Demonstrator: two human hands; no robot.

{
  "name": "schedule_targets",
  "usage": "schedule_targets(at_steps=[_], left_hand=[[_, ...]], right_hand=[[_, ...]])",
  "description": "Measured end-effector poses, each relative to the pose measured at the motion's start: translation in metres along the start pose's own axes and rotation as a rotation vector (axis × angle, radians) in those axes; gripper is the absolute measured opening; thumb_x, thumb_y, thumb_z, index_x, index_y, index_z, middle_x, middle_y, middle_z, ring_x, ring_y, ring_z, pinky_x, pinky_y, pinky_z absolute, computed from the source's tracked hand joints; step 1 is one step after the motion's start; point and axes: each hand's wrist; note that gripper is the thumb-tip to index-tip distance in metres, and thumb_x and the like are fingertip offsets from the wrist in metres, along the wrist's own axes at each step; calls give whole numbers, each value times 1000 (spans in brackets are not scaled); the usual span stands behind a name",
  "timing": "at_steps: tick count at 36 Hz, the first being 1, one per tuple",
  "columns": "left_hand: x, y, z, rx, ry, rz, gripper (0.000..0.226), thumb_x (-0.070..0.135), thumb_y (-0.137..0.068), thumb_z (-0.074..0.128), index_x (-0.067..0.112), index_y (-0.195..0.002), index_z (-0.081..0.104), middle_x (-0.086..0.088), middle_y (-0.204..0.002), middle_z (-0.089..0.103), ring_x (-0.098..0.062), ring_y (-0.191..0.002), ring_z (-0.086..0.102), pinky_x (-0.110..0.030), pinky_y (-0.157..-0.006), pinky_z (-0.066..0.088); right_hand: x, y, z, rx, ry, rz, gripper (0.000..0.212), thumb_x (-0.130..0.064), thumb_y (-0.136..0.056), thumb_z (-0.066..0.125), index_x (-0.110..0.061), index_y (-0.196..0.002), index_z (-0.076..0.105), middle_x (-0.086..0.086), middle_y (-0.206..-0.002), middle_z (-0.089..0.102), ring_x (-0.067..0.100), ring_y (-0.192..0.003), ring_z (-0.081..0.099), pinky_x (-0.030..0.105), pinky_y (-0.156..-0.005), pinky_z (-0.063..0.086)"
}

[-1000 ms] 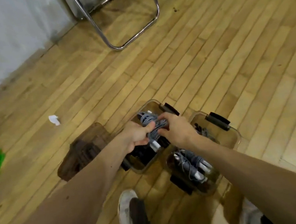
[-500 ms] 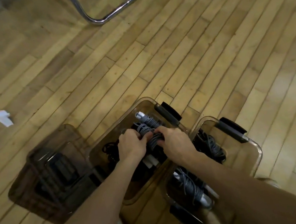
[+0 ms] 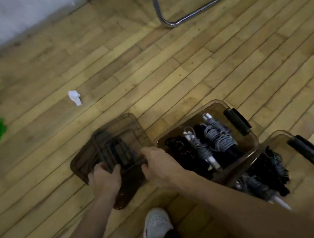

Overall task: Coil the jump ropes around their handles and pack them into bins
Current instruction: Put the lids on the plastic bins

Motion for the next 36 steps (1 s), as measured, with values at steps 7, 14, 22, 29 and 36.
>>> schedule_targets(at_steps=[7, 14, 22, 29, 36], left_hand=[[-54, -31, 31, -225, 176, -159, 52, 47, -91, 68, 8, -124, 57, -9, -112, 67, -27, -97, 64, -36, -80, 55], [-66, -35, 46, -148, 57, -158, 64, 39, -88, 74, 1, -132, 49, -18, -126, 59, -36, -111, 60, -41, -89, 53], [-57, -31, 30, -124, 115, -52, 18, 24, -96, 65, 6, -98, 65, -11, -95, 69, -24, -81, 62, -33, -67, 50], [-25, -19, -65, -32, 399, -93, 18, 23, -100, 59, 10, -113, 64, -11, -103, 69, -28, -90, 68, -44, -86, 58], [67, 22, -128, -230, 194, 342, 17, 18, -103, 52, 13, -112, 65, 5, -102, 67, -18, -92, 64, -20, -62, 43]], right_hand=[[20, -30, 87, -281, 215, 56, 74, -9, -102, 48, -13, -161, 4, 10, -169, 2, 29, -155, 2, 42, -126, 10], [35, -42, 106, -433, 219, 110, 77, -5, -103, 42, -19, -162, -5, 2, -170, -7, 23, -155, -7, 38, -124, 4], [20, -46, 107, -368, 392, -44, 86, 0, -93, 58, -20, -161, 10, 3, -165, 20, 25, -154, 8, 44, -124, 15], [-33, -32, 56, -3, 616, -254, 77, -11, -88, 70, -15, -152, 28, 12, -155, 27, 32, -147, 16, 57, -121, 17], [-56, 14, -28, 263, 730, -366, 60, -44, -91, 68, -17, -140, 46, 12, -145, 39, 33, -133, 36, 57, -110, 31]])
Point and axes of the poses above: each hand's wrist, its own y-axis away from the middle knuckle, its own z-axis out of the palm, x = y × z
